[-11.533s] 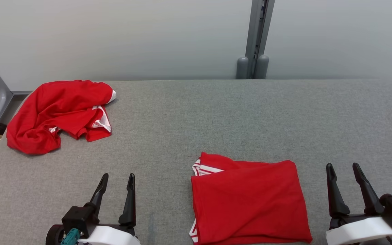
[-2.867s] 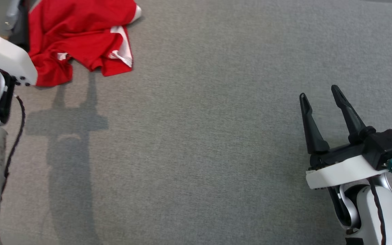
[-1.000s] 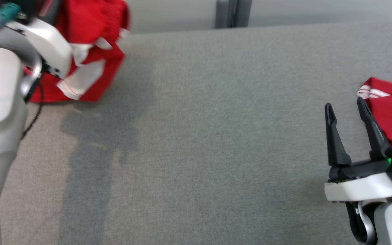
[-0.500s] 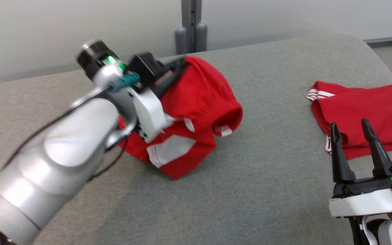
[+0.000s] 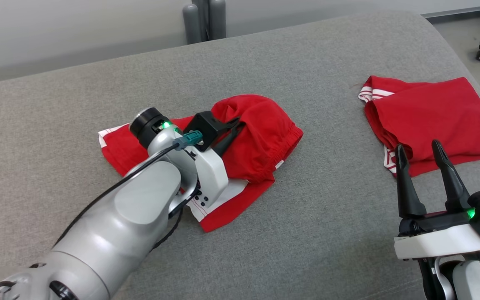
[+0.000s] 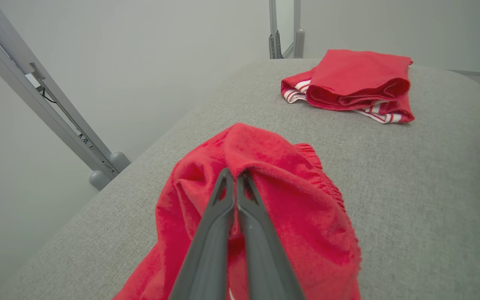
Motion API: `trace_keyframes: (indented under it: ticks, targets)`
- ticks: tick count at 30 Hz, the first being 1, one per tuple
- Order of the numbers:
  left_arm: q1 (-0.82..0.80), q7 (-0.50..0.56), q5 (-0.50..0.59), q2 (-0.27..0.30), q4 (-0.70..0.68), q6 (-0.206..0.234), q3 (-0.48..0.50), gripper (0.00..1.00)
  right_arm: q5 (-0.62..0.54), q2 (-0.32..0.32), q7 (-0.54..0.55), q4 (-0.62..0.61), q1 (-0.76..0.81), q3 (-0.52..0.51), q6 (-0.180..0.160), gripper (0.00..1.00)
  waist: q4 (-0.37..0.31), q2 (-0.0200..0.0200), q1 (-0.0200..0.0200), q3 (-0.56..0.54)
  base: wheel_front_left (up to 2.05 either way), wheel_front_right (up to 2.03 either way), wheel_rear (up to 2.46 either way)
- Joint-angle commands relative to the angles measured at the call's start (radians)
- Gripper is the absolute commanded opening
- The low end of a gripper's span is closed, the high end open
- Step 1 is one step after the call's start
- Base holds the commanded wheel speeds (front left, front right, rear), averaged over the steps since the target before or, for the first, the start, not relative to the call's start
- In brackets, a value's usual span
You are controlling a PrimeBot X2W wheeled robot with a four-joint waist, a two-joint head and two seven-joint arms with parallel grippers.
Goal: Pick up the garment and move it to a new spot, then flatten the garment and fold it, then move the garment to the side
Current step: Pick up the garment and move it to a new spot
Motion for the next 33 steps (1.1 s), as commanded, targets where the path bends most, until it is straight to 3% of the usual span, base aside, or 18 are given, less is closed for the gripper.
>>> trace_keyframes:
  ticks: [1, 2, 12, 33]
  targets:
    - [0.008, -0.007, -0.002, -0.007, 0.019, 0.007, 0.010, 0.49, 0.002, -0.004, -0.010, 0.008, -0.011, -0.002, 0.000, 1.00, 0.003, 0.0000, 0.0000, -0.003, 0.00, 0.00, 0.00]
    - [0.010, -0.007, -0.002, -0.016, 0.031, 0.007, 0.015, 0.99, 0.002, -0.004, -0.012, 0.012, -0.010, -0.004, 0.000, 1.00, 0.007, 0.0000, 0.0000, -0.006, 0.00, 0.00, 0.00]
    - [0.075, -0.007, -0.009, -0.048, -0.007, 0.031, 0.139, 1.00, -0.009, -0.004, -0.015, 0.039, 0.011, -0.012, 0.000, 1.00, 0.076, 0.0000, 0.0000, -0.070, 0.00, 0.00, 0.00]
    - [0.602, -0.008, 0.113, 0.026, -0.399, 0.243, 0.560, 1.00, -0.026, -0.005, 0.003, 0.052, 0.130, -0.051, 0.000, 1.00, 0.240, 0.0000, 0.0000, -0.212, 0.00, 0.00, 0.00]
